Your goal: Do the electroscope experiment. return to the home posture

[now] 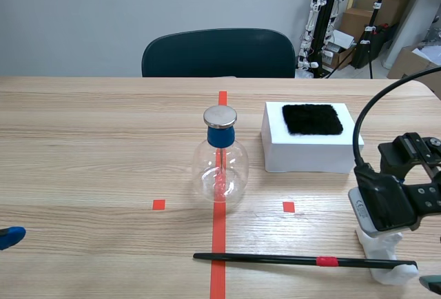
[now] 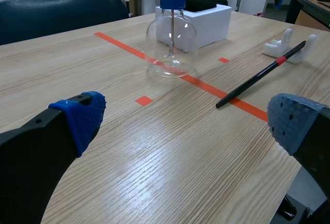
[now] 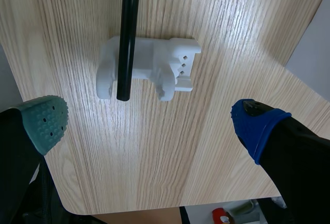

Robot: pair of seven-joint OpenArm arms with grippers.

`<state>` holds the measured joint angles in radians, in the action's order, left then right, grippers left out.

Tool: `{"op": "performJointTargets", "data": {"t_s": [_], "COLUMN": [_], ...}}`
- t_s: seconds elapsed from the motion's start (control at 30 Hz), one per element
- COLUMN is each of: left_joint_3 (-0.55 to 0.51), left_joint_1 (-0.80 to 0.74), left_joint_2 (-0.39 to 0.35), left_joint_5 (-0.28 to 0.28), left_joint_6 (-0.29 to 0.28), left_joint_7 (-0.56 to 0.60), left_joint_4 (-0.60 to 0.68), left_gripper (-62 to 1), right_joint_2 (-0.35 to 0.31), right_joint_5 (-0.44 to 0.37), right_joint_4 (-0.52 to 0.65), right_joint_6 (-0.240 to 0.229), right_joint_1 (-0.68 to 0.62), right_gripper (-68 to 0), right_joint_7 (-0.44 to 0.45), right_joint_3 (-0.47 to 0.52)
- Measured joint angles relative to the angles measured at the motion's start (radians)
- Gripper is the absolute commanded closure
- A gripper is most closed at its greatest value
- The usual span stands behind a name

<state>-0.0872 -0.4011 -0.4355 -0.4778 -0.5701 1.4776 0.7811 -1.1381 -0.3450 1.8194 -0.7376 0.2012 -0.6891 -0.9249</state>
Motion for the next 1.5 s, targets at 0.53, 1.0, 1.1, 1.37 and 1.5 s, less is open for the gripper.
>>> {"op": "performJointTargets", "data": {"t_s": [0.53,1.0,1.1,1.37,1.5], "left_joint_3": [0.0,0.0,0.0,-0.014,-0.052], "left_joint_1": [0.0,0.0,0.0,-0.191,-0.327], "left_joint_2": [0.0,0.0,-0.001,-0.124,-0.152], "left_joint_5": [0.0,0.0,0.001,0.218,0.258], "left_joint_6": [0.0,0.0,0.0,0.0,0.0], "left_joint_7": [0.0,0.0,0.002,-0.011,-0.177], "left_joint_4": [0.0,0.0,0.0,0.264,0.495], "left_gripper": [-62.3,-62.3,-62.3,-62.3,-62.3], "right_joint_2": [0.002,0.002,0.002,0.074,0.13], "right_joint_5": [0.0,-0.06,-0.064,-0.064,-0.064], "right_joint_4": [0.0,0.0,0.0,0.0,0.0], "right_joint_6": [0.0,0.0,0.0,0.0,0.0], "right_joint_1": [0.0,0.0,-0.002,-0.067,-0.201], "right_gripper": [-67.9,-67.9,-67.9,-67.9,-67.9], "right_joint_7": [0.007,0.034,0.071,0.086,0.091], "right_joint_3": [0.0,0.006,0.051,0.196,0.334]}}
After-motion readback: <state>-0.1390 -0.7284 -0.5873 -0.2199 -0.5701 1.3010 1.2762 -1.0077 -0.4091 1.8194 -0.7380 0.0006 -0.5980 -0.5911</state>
